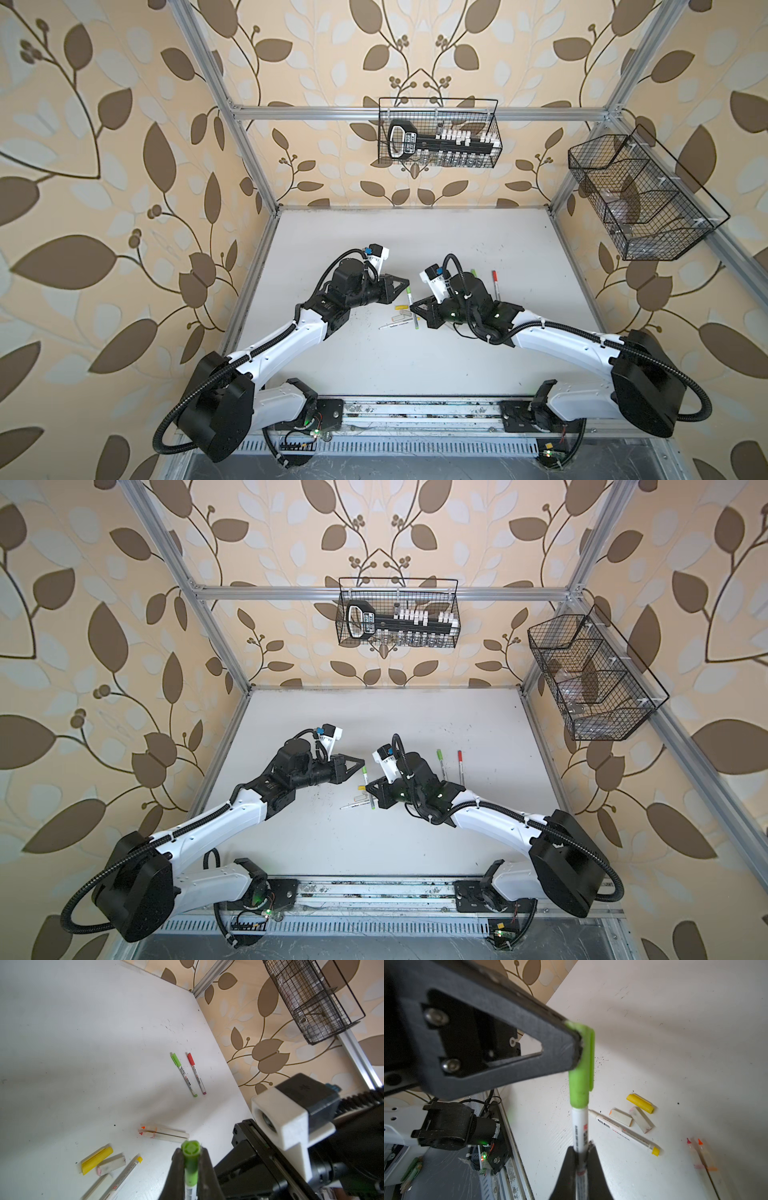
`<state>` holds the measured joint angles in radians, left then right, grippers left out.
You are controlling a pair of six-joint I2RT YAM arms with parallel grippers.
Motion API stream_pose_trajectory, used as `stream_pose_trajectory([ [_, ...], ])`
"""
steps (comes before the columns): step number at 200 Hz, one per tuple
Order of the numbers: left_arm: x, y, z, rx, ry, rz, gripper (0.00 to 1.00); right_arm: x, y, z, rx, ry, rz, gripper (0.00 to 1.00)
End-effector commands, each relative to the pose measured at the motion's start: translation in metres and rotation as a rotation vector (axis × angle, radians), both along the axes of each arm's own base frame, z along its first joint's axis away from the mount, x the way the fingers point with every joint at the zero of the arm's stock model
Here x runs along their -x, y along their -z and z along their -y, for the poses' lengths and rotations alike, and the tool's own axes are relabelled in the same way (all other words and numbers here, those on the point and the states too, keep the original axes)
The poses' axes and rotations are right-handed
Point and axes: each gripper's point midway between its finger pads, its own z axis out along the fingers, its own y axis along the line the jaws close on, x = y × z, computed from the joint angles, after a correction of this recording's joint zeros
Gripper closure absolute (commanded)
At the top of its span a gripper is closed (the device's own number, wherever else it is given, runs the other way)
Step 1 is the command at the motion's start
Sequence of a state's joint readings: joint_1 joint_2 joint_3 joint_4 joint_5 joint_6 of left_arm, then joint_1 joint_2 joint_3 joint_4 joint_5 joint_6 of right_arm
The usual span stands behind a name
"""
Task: Insert the pens into the pen caps
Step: 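Lower the green cap onto the marker tip held by the right gripper, then push the green cap down onto the marker with the left gripper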
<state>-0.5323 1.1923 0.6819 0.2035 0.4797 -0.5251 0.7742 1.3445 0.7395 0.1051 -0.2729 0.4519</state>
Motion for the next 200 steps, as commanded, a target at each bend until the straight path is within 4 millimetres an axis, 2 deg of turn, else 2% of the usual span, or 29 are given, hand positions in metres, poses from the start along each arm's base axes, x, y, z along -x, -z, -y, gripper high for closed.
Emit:
stream_pose_trajectory([
  [1,0.027,0.009,0.016,-0.055,0.139,-0.022,0.96,-0.023,-0.033,-0.005,-0.063,0.045,0.114,0.97],
  [20,0.029,0.01,0.015,-0.079,0.148,-0.025,0.95,-0.023,-0.034,-0.004,-0.062,0.048,0.125,0.97],
  [27,0.03,0.011,0.014,-0.089,0.148,-0.025,0.91,-0.024,-0.034,-0.004,-0.064,0.048,0.127,0.97],
  [45,0.03,0.007,0.013,-0.097,0.147,-0.016,0.75,-0.022,-0.034,-0.004,-0.068,0.044,0.128,0.97],
  [55,0.028,0.001,0.012,-0.093,0.137,-0.002,0.59,-0.021,-0.034,-0.004,-0.071,0.041,0.129,0.97],
  [79,0.026,-0.012,0.007,-0.082,0.104,0.049,0.29,-0.018,-0.037,-0.002,-0.08,0.039,0.131,0.97],
  [94,0.028,-0.018,0.002,-0.07,0.09,0.09,0.15,-0.016,-0.041,-0.001,-0.088,0.038,0.133,0.97],
  [113,0.036,-0.022,0.002,-0.048,0.116,0.124,0.06,-0.014,-0.047,0.001,-0.111,0.032,0.128,0.96],
  [116,0.037,-0.023,0.002,-0.045,0.121,0.127,0.02,-0.014,-0.049,0.001,-0.117,0.029,0.126,0.96],
  [158,0.061,-0.029,0.012,0.037,0.256,0.164,0.02,0.002,-0.079,-0.002,-0.283,-0.062,0.078,0.95],
  [200,0.077,-0.041,0.019,0.1,0.356,0.199,0.09,0.022,-0.106,-0.003,-0.411,-0.171,0.05,0.95],
])
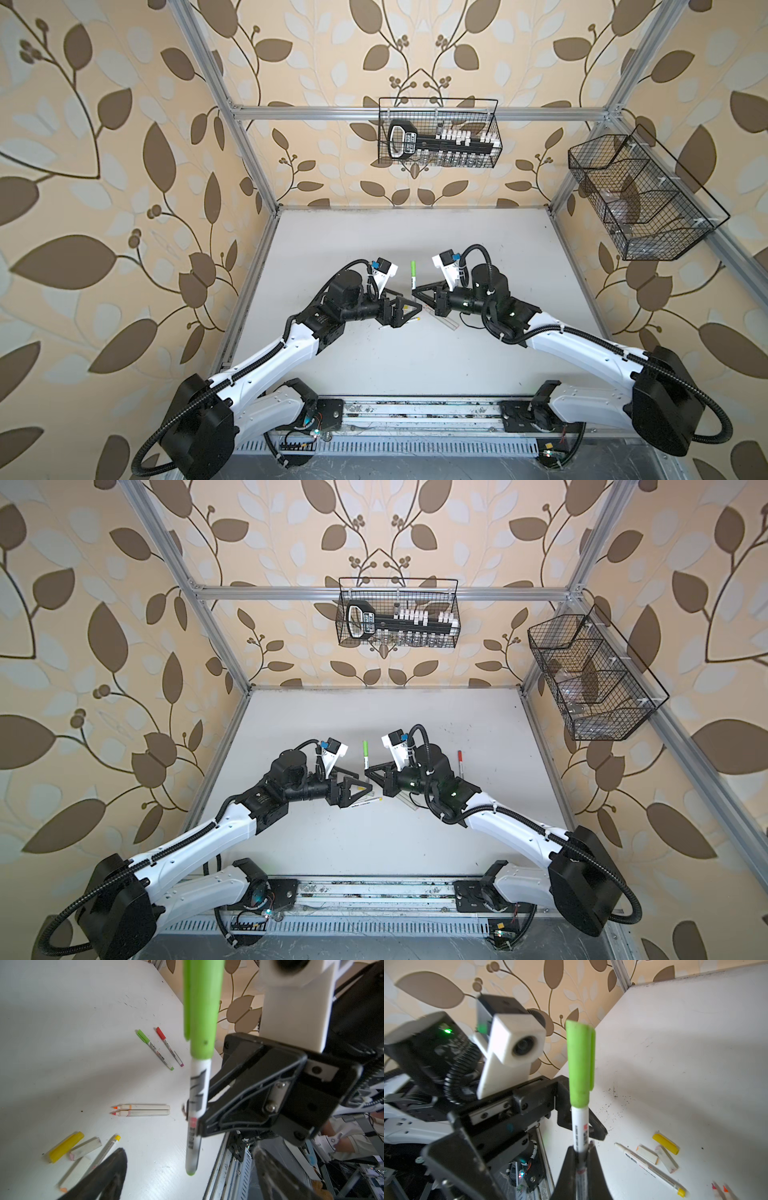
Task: Insert the pens into the pen caps
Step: 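Push the green cap down onto the marker with the left gripper, then open the left gripper off the green cap while the right gripper holds the marker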
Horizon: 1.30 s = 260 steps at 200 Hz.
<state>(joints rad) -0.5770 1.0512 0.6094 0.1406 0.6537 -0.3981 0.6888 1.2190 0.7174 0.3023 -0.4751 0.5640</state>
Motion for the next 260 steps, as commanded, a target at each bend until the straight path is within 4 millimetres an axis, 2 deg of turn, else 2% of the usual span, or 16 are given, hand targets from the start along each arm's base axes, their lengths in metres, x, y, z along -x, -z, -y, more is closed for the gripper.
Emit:
stream_pose_trajectory([
  [1,0.015,-0.034,0.01,0.099,0.116,0.107,0.09,0.022,-0.022,-0.006,-0.105,-0.12,-0.008,0.95],
  [16,0.015,-0.036,0.013,0.109,0.135,0.109,0.16,0.028,-0.027,-0.007,-0.118,-0.145,-0.006,0.95],
  [41,0.014,-0.041,0.019,0.133,0.168,0.105,0.38,0.032,-0.027,-0.006,-0.122,-0.158,-0.002,0.95],
  [72,0.011,-0.039,0.023,0.131,0.172,0.096,0.79,0.033,-0.027,-0.005,-0.121,-0.158,-0.003,0.93],
  [93,0.01,-0.035,0.023,0.118,0.159,0.089,0.88,0.031,-0.029,-0.002,-0.12,-0.149,-0.002,0.88],
  [103,0.008,-0.031,0.022,0.105,0.149,0.082,0.93,0.028,-0.032,-0.001,-0.121,-0.142,0.001,0.81],
  [128,0.006,-0.017,0.021,0.056,0.146,0.06,1.0,0.019,-0.044,0.004,-0.118,-0.115,0.014,0.63],
  [156,0.008,-0.007,0.021,0.019,0.152,0.065,1.0,0.001,-0.05,0.013,-0.084,-0.045,0.027,0.55],
  [191,0.018,-0.002,0.026,-0.004,0.199,0.072,1.0,-0.018,-0.049,0.018,-0.06,0.001,0.015,0.54],
  [232,0.025,-0.001,0.028,-0.005,0.232,0.073,1.0,-0.027,-0.046,0.012,-0.042,-0.009,0.008,0.55],
  [260,0.024,-0.001,0.028,-0.014,0.228,0.08,1.0,-0.028,-0.041,0.009,-0.034,-0.019,-0.007,0.63],
])
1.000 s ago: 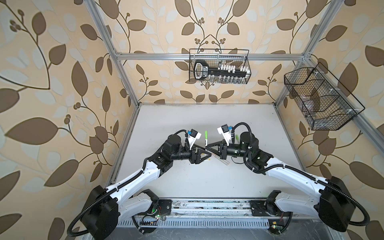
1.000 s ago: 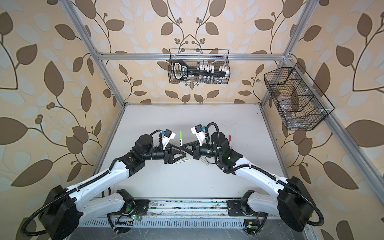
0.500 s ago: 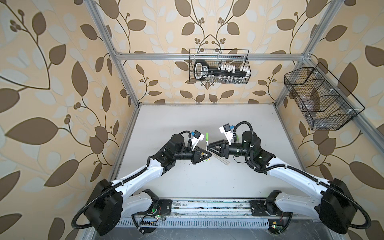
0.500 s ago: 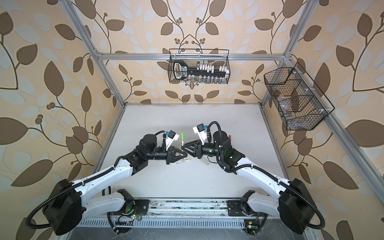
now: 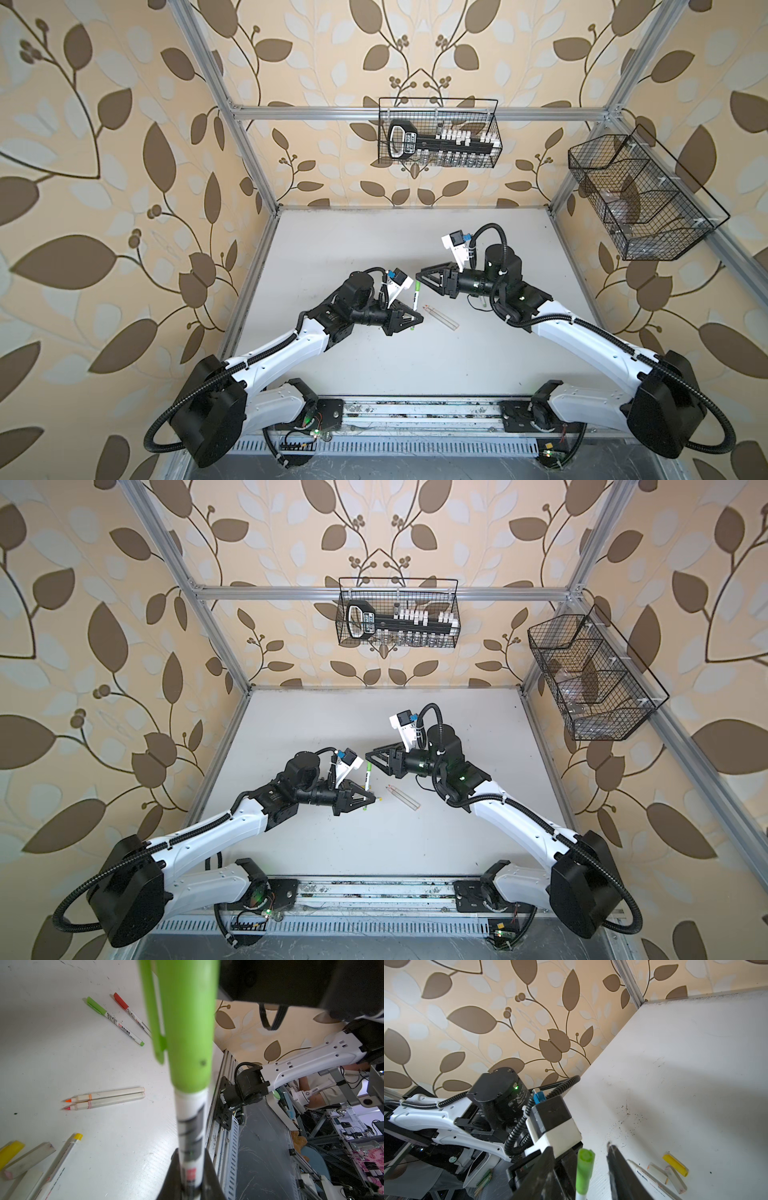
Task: Insert the pens into the pen caps
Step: 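Open the left gripper off the green cap while the right gripper holds the marker, then carry the capped marker with the right gripper beside the other capped markers and release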
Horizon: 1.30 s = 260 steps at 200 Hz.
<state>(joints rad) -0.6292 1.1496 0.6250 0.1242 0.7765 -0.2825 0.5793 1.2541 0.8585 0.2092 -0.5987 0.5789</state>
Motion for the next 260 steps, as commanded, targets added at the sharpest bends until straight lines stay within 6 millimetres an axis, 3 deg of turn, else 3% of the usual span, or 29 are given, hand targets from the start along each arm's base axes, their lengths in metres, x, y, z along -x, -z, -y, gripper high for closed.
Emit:
stream_pose_trajectory([
  [1,-0.002,-0.022,0.005,0.029,0.028,0.081,1.0,-0.002,-0.006,-0.003,0.003,-0.012,0.014,0.64],
  [48,-0.009,-0.026,0.007,0.025,0.009,0.109,1.0,0.012,0.011,-0.004,0.03,-0.032,-0.025,0.83],
  [108,-0.025,-0.058,0.018,0.066,0.012,0.208,1.0,0.03,0.055,0.003,0.102,-0.031,-0.127,1.0],
  [182,-0.049,-0.135,0.029,0.145,0.0,0.476,1.0,0.076,0.127,0.003,0.15,-0.103,-0.309,1.0],
  [201,-0.055,-0.146,0.03,0.154,-0.002,0.505,1.0,0.089,0.143,0.001,0.127,-0.117,-0.365,1.0],
  [220,-0.056,-0.146,0.032,0.156,0.01,0.493,1.0,0.088,0.144,0.005,0.099,-0.089,-0.374,1.0],
  [260,-0.049,-0.123,0.033,0.135,0.047,0.385,1.0,0.044,0.097,0.016,0.033,0.018,-0.267,1.0],
])
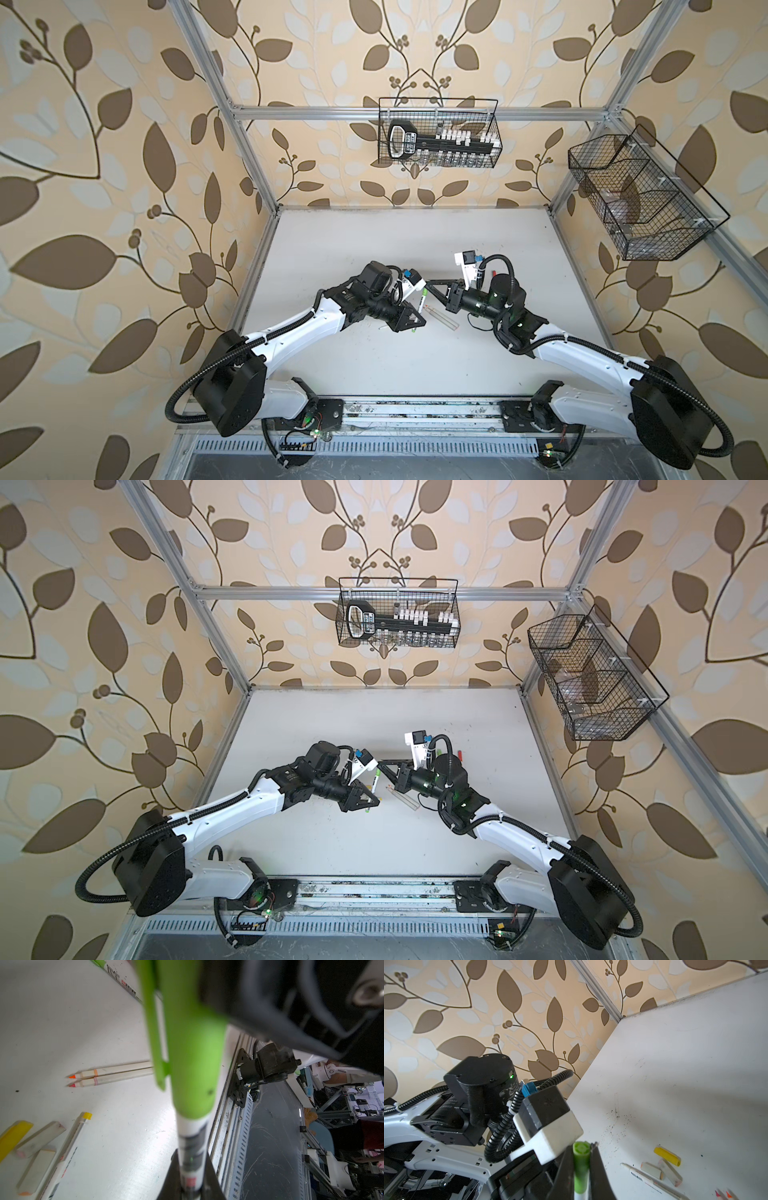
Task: Insert the pens into the pen caps
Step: 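Carry the capped marker with the right gripper beside the other capped markers and release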
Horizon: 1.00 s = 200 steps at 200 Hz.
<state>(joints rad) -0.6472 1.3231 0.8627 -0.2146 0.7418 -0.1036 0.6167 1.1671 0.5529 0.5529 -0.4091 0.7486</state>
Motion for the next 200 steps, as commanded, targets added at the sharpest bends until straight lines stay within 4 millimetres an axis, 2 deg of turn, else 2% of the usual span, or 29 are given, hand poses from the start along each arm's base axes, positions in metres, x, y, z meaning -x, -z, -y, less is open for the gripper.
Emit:
stream_pose_trajectory([
  [1,-0.036,-0.137,0.022,0.336,0.018,0.417,1.0,0.035,0.06,-0.006,0.124,-0.168,-0.241,1.0],
  [4,-0.035,-0.134,0.022,0.331,0.019,0.408,1.0,0.031,0.056,-0.004,0.119,-0.16,-0.235,1.0],
  [9,-0.033,-0.13,0.021,0.324,0.022,0.392,0.9,0.023,0.05,-0.002,0.113,-0.143,-0.224,1.0],
  [16,-0.029,-0.124,0.019,0.315,0.026,0.37,0.69,0.011,0.044,0.003,0.111,-0.114,-0.214,1.0],
  [24,-0.026,-0.116,0.015,0.299,0.017,0.343,0.51,-0.002,0.038,0.009,0.112,-0.083,-0.201,1.0],
  [45,-0.017,-0.091,0.0,0.245,-0.048,0.295,0.27,-0.036,0.035,0.029,0.14,-0.021,-0.192,1.0],
  [50,-0.013,-0.087,-0.004,0.235,-0.06,0.287,0.08,-0.043,0.037,0.034,0.15,-0.011,-0.197,1.0],
  [54,-0.011,-0.084,-0.008,0.229,-0.07,0.282,0.02,-0.049,0.039,0.038,0.163,-0.004,-0.199,1.0],
  [73,0.0,-0.073,-0.024,0.199,-0.121,0.269,0.01,-0.073,0.059,0.055,0.249,0.016,-0.236,1.0],
  [83,0.004,-0.07,-0.032,0.186,-0.154,0.265,0.01,-0.084,0.076,0.062,0.318,0.003,-0.266,1.0],
  [106,0.008,-0.07,-0.048,0.16,-0.223,0.279,0.01,-0.115,0.123,0.082,0.528,-0.013,-0.363,1.0],
  [126,0.009,-0.074,-0.053,0.15,-0.243,0.291,0.01,-0.141,0.148,0.1,0.593,0.015,-0.429,1.0],
  [131,0.009,-0.075,-0.054,0.147,-0.246,0.292,0.01,-0.154,0.148,0.105,0.591,0.03,-0.432,1.0],
  [159,0.008,-0.075,-0.054,0.135,-0.248,0.287,0.01,-0.187,0.164,0.134,0.66,0.093,-0.483,1.0],
  [200,0.007,-0.071,-0.052,0.127,-0.246,0.27,0.01,-0.207,0.196,0.173,0.822,0.115,-0.578,1.0],
])
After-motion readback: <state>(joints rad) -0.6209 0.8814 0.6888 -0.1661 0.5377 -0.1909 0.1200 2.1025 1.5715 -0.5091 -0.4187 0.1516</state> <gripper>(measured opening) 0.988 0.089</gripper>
